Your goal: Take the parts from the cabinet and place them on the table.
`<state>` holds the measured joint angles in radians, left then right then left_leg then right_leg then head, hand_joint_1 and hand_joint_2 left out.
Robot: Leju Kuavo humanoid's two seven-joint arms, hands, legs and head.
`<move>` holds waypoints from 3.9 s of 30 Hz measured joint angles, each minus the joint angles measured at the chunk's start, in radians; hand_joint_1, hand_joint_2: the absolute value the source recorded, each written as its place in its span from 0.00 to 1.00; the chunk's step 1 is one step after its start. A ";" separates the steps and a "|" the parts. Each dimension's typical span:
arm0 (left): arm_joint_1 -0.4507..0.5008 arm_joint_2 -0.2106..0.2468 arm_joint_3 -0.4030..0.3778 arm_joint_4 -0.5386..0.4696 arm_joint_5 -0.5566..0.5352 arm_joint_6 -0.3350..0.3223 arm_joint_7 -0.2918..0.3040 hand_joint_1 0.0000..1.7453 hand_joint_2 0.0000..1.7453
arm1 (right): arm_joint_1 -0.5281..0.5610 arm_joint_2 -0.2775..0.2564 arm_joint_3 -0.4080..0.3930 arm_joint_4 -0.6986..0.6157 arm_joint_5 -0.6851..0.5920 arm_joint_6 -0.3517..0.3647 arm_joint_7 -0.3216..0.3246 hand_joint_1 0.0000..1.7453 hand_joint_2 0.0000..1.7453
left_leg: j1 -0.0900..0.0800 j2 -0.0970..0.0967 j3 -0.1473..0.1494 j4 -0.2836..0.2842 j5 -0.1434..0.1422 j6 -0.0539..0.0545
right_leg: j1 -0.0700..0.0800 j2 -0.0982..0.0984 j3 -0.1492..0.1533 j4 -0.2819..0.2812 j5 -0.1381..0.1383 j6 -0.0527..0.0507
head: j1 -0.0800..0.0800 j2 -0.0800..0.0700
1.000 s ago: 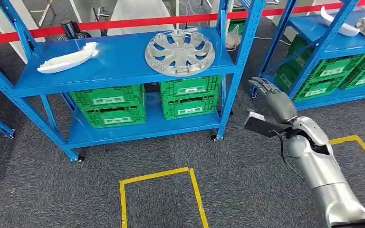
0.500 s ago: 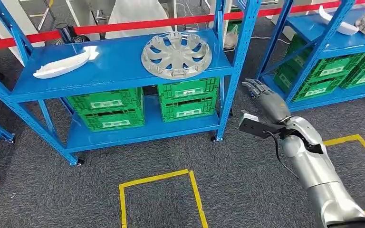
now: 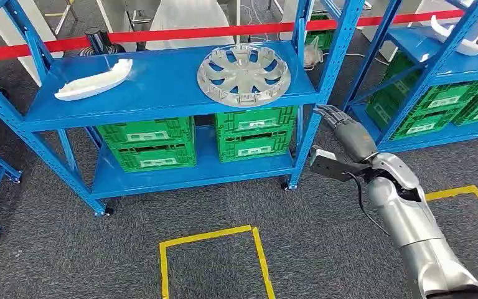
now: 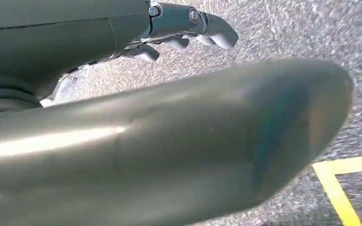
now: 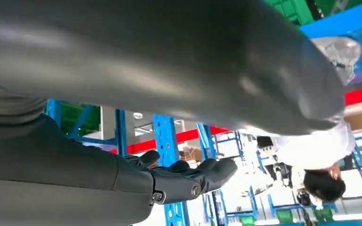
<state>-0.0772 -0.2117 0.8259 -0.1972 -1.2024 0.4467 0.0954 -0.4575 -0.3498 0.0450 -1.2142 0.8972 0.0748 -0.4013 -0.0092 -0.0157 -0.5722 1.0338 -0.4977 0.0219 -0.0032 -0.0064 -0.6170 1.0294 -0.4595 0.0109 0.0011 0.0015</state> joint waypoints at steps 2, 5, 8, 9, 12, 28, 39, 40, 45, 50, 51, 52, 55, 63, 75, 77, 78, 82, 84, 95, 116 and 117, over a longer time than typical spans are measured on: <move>-0.002 0.000 0.000 0.000 -0.004 0.000 0.000 0.00 0.00 | 0.001 0.000 0.001 0.000 0.000 0.000 0.000 0.00 0.00 | 0.003 -0.001 0.000 -0.003 -0.002 -0.010 | 0.002 0.001 0.002 -0.004 -0.001 -0.003 | 0.000 0.000; 0.000 0.001 0.000 -0.001 -0.012 -0.003 0.001 0.00 0.00 | 0.016 0.000 0.001 -0.018 -0.005 0.004 0.002 0.00 0.00 | 0.004 0.001 0.002 0.004 -0.013 -0.029 | -0.009 0.003 0.017 -0.017 0.000 -0.017 | 0.001 0.000; -0.001 0.001 0.000 0.000 -0.016 -0.005 0.002 0.00 0.00 | 0.025 0.000 0.001 -0.030 -0.008 0.011 0.002 0.00 0.00 | 0.009 0.005 -0.100 0.200 -0.098 -0.044 | -0.011 0.001 0.032 -0.017 -0.013 -0.032 | -0.005 0.000; 0.001 0.001 0.000 0.000 -0.017 -0.005 0.002 0.00 0.00 | 0.030 0.000 0.001 -0.032 -0.008 0.015 0.002 0.00 0.00 | 0.011 0.006 -0.144 0.274 -0.117 -0.047 | -0.011 0.001 0.037 -0.017 -0.019 -0.032 | -0.006 0.000; 0.005 0.002 0.000 0.000 -0.021 -0.006 0.003 0.00 0.00 | 0.044 0.000 0.001 -0.033 -0.008 0.021 0.002 0.00 0.00 | 0.016 0.010 -0.150 0.235 -0.040 -0.049 | -0.013 0.004 0.061 -0.017 -0.037 -0.026 | -0.006 0.000; 0.006 0.004 0.000 0.000 -0.024 -0.006 0.003 0.00 0.00 | 0.083 -0.017 -0.001 -0.066 -0.016 0.026 0.003 0.00 0.00 | 0.010 0.004 0.025 -0.008 -0.008 0.009 | -0.011 0.008 -0.076 0.158 -0.045 0.018 | 0.000 0.000; -0.001 0.002 0.000 0.000 -0.025 -0.007 0.005 0.00 0.00 | 0.081 -0.023 -0.002 -0.073 -0.018 0.026 0.002 0.00 0.00 | 0.011 0.009 -0.063 0.222 -0.131 -0.045 | -0.005 0.007 0.037 -0.012 -0.014 -0.040 | -0.006 0.000; 0.000 0.002 0.000 0.000 -0.026 -0.007 0.005 0.00 0.00 | 0.083 -0.023 -0.002 -0.073 -0.018 0.026 0.002 0.00 0.00 | 0.011 0.009 -0.101 0.269 -0.146 -0.045 | -0.005 0.007 0.041 -0.011 -0.019 -0.040 | -0.007 0.000; 0.006 0.005 0.000 0.000 -0.031 -0.009 0.008 0.00 0.00 | 0.092 -0.023 -0.002 -0.073 -0.018 0.026 0.001 0.00 0.00 | 0.009 0.010 -0.051 0.007 0.072 -0.036 | -0.005 0.010 0.085 -0.012 -0.053 -0.032 | -0.007 0.000; 0.005 0.005 0.000 0.000 -0.037 -0.012 0.006 0.00 0.00 | 0.103 -0.023 -0.003 -0.073 -0.021 0.025 0.000 0.00 0.00 | 0.005 0.010 -0.031 -0.006 0.044 -0.008 | -0.001 0.010 0.097 -0.014 -0.073 -0.001 | -0.008 0.000; 0.005 0.005 0.000 0.000 -0.037 -0.012 0.006 0.00 0.00 | 0.107 -0.024 -0.004 -0.076 -0.023 0.024 0.000 0.00 0.00 | 0.009 0.010 -0.022 -0.015 0.047 -0.004 | -0.006 0.010 0.090 0.003 -0.081 0.004 | -0.006 0.000; 0.004 0.005 0.000 0.000 -0.037 -0.012 0.004 0.00 0.00 | 0.107 -0.024 -0.004 -0.076 -0.024 0.024 -0.001 0.00 0.00 | 0.011 0.011 -0.018 -0.018 0.043 0.002 | -0.006 0.010 0.067 0.046 -0.102 0.009 | -0.002 0.000; 0.001 0.005 0.000 0.000 -0.034 -0.012 0.000 0.00 0.00 | 0.116 -0.023 -0.004 -0.076 -0.025 0.024 0.000 0.00 0.00 | 0.011 0.011 -0.012 -0.018 0.033 0.008 | -0.010 0.010 -0.075 0.275 -0.180 0.022 | -0.002 0.000; 0.000 0.005 0.000 0.000 -0.032 -0.012 0.000 0.00 0.00 | 0.109 -0.020 -0.004 -0.073 -0.024 0.027 -0.002 0.00 0.00 | 0.011 0.005 0.016 -0.008 -0.008 -0.027 | -0.013 0.010 0.006 0.006 -0.008 0.004 | 0.000 0.000; 0.004 0.007 0.000 0.001 -0.035 -0.012 0.002 0.00 0.00 | 0.114 -0.020 -0.010 -0.072 -0.026 0.034 -0.016 0.00 0.00 | 0.014 0.011 -0.073 0.072 0.041 -0.040 | -0.014 0.012 0.069 -0.001 -0.052 -0.030 | -0.002 0.000; 0.001 0.008 0.000 0.001 -0.035 -0.012 0.002 0.00 0.00 | 0.108 -0.019 -0.010 -0.071 -0.026 0.037 -0.017 0.00 0.00 | 0.009 0.011 -0.041 0.005 0.044 -0.035 | -0.008 0.014 0.073 0.002 -0.065 -0.016 | -0.002 0.000; 0.001 0.008 0.000 0.001 -0.035 -0.013 0.002 0.00 0.00 | 0.107 -0.019 -0.010 -0.071 -0.026 0.037 -0.018 0.00 0.00 | 0.009 0.011 -0.042 0.005 0.043 -0.032 | -0.008 0.013 0.074 -0.001 -0.066 -0.012 | -0.001 0.000; 0.002 0.007 0.000 0.001 -0.042 -0.015 0.002 0.00 0.00 | 0.108 -0.020 -0.010 -0.073 -0.025 0.037 -0.018 0.00 0.00 | 0.013 0.008 -0.021 -0.014 0.040 -0.007 | -0.014 0.010 0.076 0.017 -0.081 0.013 | 0.002 0.000; -0.001 0.006 0.000 0.001 -0.046 -0.016 0.002 0.00 0.00 | 0.108 -0.020 -0.012 -0.073 -0.025 0.037 -0.014 0.00 0.00 | 0.013 0.009 -0.014 -0.015 0.034 0.003 | -0.014 0.011 -0.004 0.158 -0.138 0.021 | 0.004 0.000; 0.001 0.004 0.000 0.002 -0.047 -0.008 0.005 0.00 0.00 | 0.142 -0.023 -0.022 -0.080 -0.026 0.042 -0.016 0.00 0.00 | 0.008 0.010 0.033 -0.016 -0.024 -0.033 | -0.005 0.012 0.003 0.006 -0.009 -0.013 | 0.006 0.000; 0.005 0.006 0.000 0.002 -0.048 -0.020 0.000 0.00 0.00 | 0.184 -0.029 -0.024 -0.132 -0.042 0.066 -0.014 0.00 0.00 | 0.012 0.009 -0.009 -0.018 0.026 0.005 | -0.012 0.010 -0.065 0.267 -0.188 0.018 | 0.010 0.000; 0.006 0.006 0.000 0.002 -0.048 -0.023 0.001 0.00 0.00 | 0.198 -0.029 -0.024 -0.139 -0.043 0.069 -0.014 0.00 0.00 | 0.012 0.008 -0.003 -0.018 0.019 0.005 | -0.013 0.010 -0.097 0.300 -0.181 0.019 | 0.010 0.000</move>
<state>-0.0712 -0.2060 0.8259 -0.1957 -1.2509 0.4242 0.0965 -0.2593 -0.3784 0.0210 -1.3531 0.8545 0.1434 -0.4158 0.0029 -0.0074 -0.5748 1.0159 -0.4783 0.0269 -0.0162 0.0040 -0.7142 1.3292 -0.6404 0.0303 0.0111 0.0015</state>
